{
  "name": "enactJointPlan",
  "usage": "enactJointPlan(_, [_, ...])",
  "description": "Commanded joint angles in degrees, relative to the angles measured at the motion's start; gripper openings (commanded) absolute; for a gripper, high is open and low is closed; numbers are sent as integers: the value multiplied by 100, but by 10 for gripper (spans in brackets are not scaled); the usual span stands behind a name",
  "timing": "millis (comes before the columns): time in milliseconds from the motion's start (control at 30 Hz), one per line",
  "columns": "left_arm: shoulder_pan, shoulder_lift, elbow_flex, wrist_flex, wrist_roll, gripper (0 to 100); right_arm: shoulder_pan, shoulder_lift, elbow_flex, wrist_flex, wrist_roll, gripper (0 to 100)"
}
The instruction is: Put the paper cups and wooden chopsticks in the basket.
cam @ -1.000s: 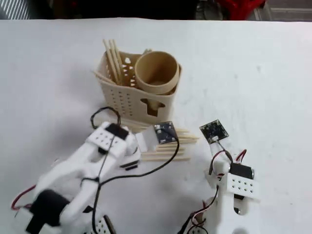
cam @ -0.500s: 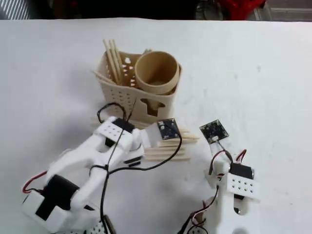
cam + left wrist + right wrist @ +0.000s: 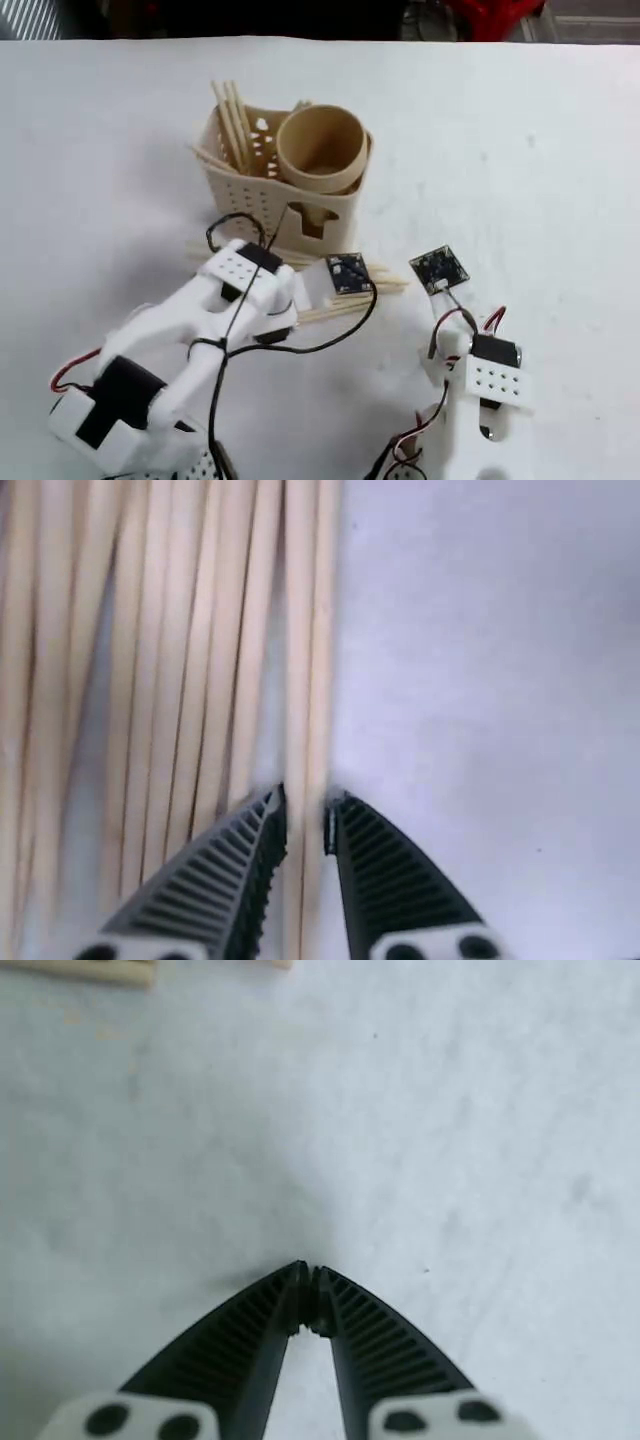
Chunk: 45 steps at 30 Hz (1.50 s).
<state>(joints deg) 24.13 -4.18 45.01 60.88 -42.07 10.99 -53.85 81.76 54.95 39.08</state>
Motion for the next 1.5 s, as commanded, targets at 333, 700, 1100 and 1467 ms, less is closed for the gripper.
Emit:
enactJointPlan(333, [13,-66,-2215,2031,-62,22,13,-13,-18,-84,70,17])
enactJointPlan(700, [13,-2369,-2505,2760,-9,22,13,-13,-18,-84,70,17])
enactJointPlan(1100, [-1033,-4101,-4642,2778,1037,21,13,-13,-18,-84,70,17])
enactJointPlan(1467, [-1244,-2949,-5793,818,3200,21,13,-13,-18,-84,70,17])
